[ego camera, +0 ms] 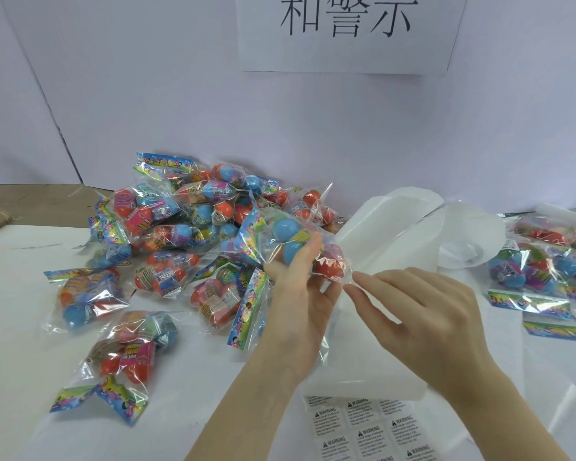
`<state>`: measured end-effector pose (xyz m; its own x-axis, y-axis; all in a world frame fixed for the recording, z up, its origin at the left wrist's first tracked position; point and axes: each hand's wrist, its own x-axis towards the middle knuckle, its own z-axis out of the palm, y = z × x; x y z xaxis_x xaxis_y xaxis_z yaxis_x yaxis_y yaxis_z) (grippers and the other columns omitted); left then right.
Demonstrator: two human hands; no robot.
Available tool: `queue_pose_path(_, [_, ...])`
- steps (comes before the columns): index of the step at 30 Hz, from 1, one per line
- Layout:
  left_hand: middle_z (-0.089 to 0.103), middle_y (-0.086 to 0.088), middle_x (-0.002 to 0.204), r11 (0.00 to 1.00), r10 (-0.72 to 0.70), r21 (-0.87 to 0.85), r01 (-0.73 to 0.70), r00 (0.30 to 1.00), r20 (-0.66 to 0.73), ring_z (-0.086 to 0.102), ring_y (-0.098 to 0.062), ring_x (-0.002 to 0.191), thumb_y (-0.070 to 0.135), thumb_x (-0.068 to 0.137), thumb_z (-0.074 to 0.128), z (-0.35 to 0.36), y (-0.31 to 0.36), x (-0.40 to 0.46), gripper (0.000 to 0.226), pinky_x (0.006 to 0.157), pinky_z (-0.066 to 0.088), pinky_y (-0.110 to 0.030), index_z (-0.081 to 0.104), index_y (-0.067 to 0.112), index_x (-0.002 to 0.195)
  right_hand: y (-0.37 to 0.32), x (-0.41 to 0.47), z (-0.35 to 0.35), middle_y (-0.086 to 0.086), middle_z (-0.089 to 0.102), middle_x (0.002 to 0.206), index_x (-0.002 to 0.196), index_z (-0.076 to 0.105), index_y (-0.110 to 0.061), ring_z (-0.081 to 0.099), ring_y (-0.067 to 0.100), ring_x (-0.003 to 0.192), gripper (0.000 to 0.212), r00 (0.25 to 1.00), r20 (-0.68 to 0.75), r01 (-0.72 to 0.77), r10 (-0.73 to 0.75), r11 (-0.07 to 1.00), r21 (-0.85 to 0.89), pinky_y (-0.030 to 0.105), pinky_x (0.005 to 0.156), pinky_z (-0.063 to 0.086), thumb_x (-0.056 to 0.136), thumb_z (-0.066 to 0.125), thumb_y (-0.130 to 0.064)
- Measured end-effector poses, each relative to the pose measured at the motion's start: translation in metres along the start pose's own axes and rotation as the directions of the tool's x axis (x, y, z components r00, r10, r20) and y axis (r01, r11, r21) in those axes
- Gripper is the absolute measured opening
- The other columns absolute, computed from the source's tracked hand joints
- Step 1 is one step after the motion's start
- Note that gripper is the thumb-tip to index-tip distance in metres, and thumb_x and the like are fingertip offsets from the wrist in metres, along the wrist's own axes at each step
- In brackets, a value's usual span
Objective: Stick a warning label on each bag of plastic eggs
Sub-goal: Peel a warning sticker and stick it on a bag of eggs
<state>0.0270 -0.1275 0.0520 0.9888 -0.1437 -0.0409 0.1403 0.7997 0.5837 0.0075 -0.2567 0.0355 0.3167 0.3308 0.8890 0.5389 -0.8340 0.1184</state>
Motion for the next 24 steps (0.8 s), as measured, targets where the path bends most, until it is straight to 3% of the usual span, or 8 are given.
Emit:
queue_pose_path(3, [0.061, -0.003, 0.074, 1.0, -0.01, -0.013, 0.01, 1.0, -0.024, 0.061, -0.009, 0.065, 0.019, 0.079, 0.063, 0.0006, -0.0017, 0.0, 0.033, 0.063, 0.055, -0.019, 0.043, 0.014, 0.105, 0.0004, -0.0009, -0.0008, 0.003, 0.063, 0.058, 0.077, 0.074, -0.006, 0.051, 0.022, 0.042, 0.012, 0.999, 0.002, 0.042, -0.041, 0.998, -0.037, 0.029, 0.036, 0.041, 0.085, 0.069, -0.013])
queue_pose_path(6, [0.061, -0.003, 0.076, 1.0, -0.014, -0.018, 0.014, 1.0, -0.019, 0.062, -0.009, 0.066, 0.022, 0.068, 0.066, 0.0019, -0.0006, 0.0002, 0.048, 0.063, 0.055, -0.019, 0.044, 0.015, 0.11, 0.0005, -0.0008, -0.0005, 0.004, 0.06, 0.056, 0.074, 0.074, -0.005, 0.049, 0.023, 0.041, 0.015, 0.998, 0.018, 0.056, -0.056, 0.998, -0.04, 0.03, 0.035, 0.039, 0.086, 0.067, -0.011])
queue_pose_path(14, [0.059, -0.001, 0.073, 0.999, -0.038, 0.022, 0.037, 0.999, 0.038, 0.059, -0.009, 0.064, 0.027, 0.059, 0.066, 0.0035, -0.0026, -0.003, 0.054, 0.06, 0.052, -0.016, 0.04, 0.017, 0.105, -0.0022, 0.0008, -0.0013, 0.003, 0.053, 0.051, 0.077, 0.074, -0.004, 0.043, 0.021, 0.039, 0.02, 0.995, 0.043, 0.091, -0.089, 0.994, -0.056, 0.029, 0.034, 0.036, 0.089, 0.059, -0.01])
queue_pose_path(24, [0.055, -0.001, 0.074, 0.998, -0.039, 0.05, 0.036, 0.997, 0.065, 0.056, -0.007, 0.062, 0.028, 0.063, 0.065, 0.0029, -0.0037, -0.0034, 0.057, 0.055, 0.049, -0.016, 0.036, 0.017, 0.111, -0.0027, 0.0018, -0.001, 0.002, 0.049, 0.048, 0.069, 0.071, -0.006, 0.044, 0.02, 0.038, 0.02, 0.998, 0.057, 0.044, -0.041, 0.998, -0.053, 0.028, 0.034, 0.036, 0.086, 0.061, -0.011])
